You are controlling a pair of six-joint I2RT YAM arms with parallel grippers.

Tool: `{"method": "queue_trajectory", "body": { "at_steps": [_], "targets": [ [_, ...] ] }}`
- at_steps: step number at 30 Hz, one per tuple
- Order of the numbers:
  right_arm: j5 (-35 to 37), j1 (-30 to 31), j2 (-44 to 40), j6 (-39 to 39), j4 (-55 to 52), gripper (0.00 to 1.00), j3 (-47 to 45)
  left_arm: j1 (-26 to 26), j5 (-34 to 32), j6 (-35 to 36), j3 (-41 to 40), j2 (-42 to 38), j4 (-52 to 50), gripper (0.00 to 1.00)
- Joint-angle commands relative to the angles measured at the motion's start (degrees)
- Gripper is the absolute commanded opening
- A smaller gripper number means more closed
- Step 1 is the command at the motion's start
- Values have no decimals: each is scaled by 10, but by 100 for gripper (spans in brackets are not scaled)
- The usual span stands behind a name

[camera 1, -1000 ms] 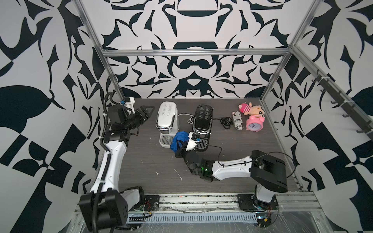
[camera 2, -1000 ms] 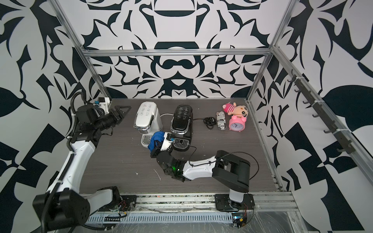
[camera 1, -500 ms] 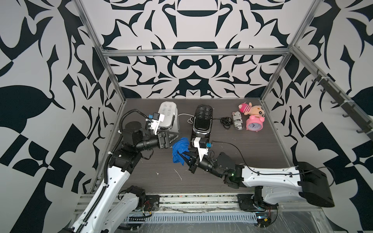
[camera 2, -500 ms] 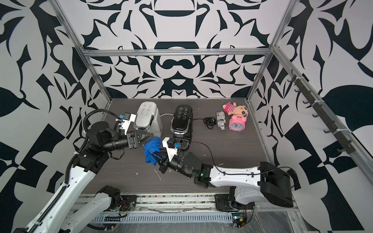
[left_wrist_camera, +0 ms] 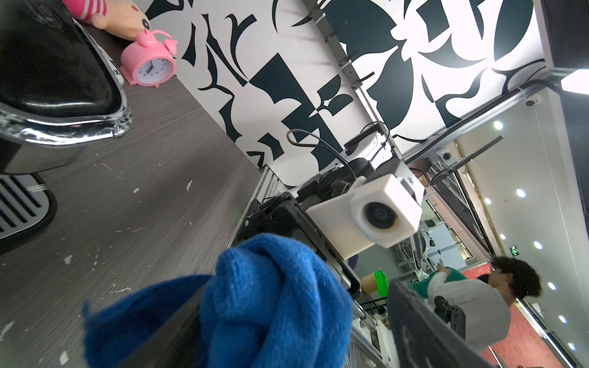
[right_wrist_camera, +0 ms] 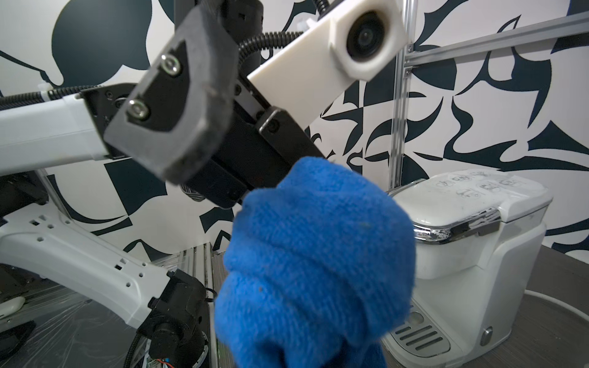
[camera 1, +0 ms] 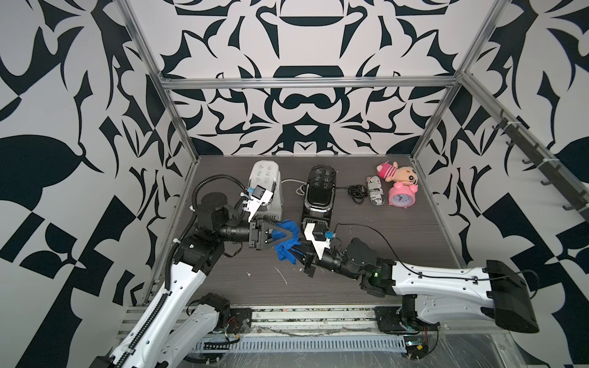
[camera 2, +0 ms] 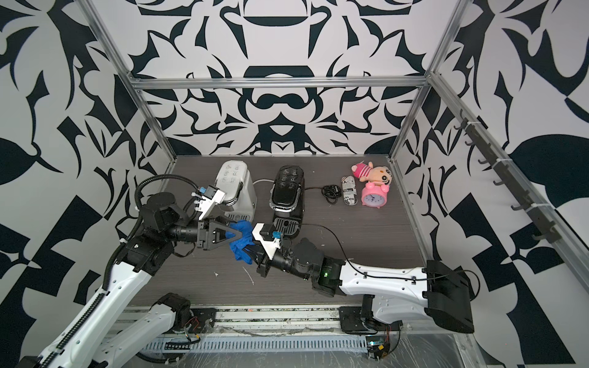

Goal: Wipe the surface of a coffee machine
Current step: Adjust the cleaning item.

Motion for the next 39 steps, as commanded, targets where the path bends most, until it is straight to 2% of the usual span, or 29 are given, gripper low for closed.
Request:
{"method": "queue_trajectory", "body": {
  "at_steps": [1, 4, 7, 10, 15, 17, 18, 21, 23, 24, 25, 27, 28, 30, 32, 34, 35, 37, 39],
  "targets": [
    [7, -4, -2, -7, 16, 0, 25, -3, 6, 39, -7, -8, -41, 75],
    [34, -5, 8, -5, 10, 0, 31, -4, -16, 87, -5, 8, -107, 71],
    [55, -10, 14, -3, 7, 0, 29, -3, -23, 90, -19, 6, -108, 76],
    [54, -16, 18, 2, 18, 0, 29, -4, -29, 99, -24, -1, -117, 73],
    [63, -20, 17, 3, 15, 0, 29, -4, -22, 110, -27, 2, -126, 49],
    [72, -21, 14, 7, 17, 0, 25, -4, -25, 119, -25, 8, -137, 44],
    [77, -22, 14, 9, 18, 0, 24, -3, -25, 121, -24, 10, -138, 37],
    [91, -25, 15, 16, 19, 0, 24, -3, -40, 127, -14, 13, -138, 0],
    [134, -27, 21, 25, 0, 3, 39, -3, -107, 118, -5, 5, -133, 0],
    [151, -27, 26, 25, -33, 13, 60, -3, -167, 101, -1, -3, -122, 0],
    [175, -28, 31, 22, -80, 35, 90, -3, -239, 84, 5, -14, -115, 0],
    [216, -31, 43, 24, -160, 65, 146, -1, -382, 68, 21, -40, -118, 0],
    [224, -37, 49, 22, -191, 69, 177, 0, -469, 48, 30, -56, -127, 0],
    [218, -57, 57, 24, -235, 72, 225, 2, -615, 25, 55, -83, -158, 0],
    [192, -89, 66, 47, -257, 75, 261, 9, -701, 36, 93, -91, -195, 0],
    [154, -139, 89, 104, -303, 74, 316, 13, -790, 48, 139, -76, -247, 0],
    [131, -159, 105, 123, -322, 68, 341, 15, -821, 54, 152, -67, -261, 0],
    [76, -192, 155, 147, -375, 46, 409, 26, -835, 66, 164, -49, -261, 0],
    [58, -206, 219, 149, -436, 16, 486, 41, -810, 67, 175, -28, -260, 0]
  ]
}}
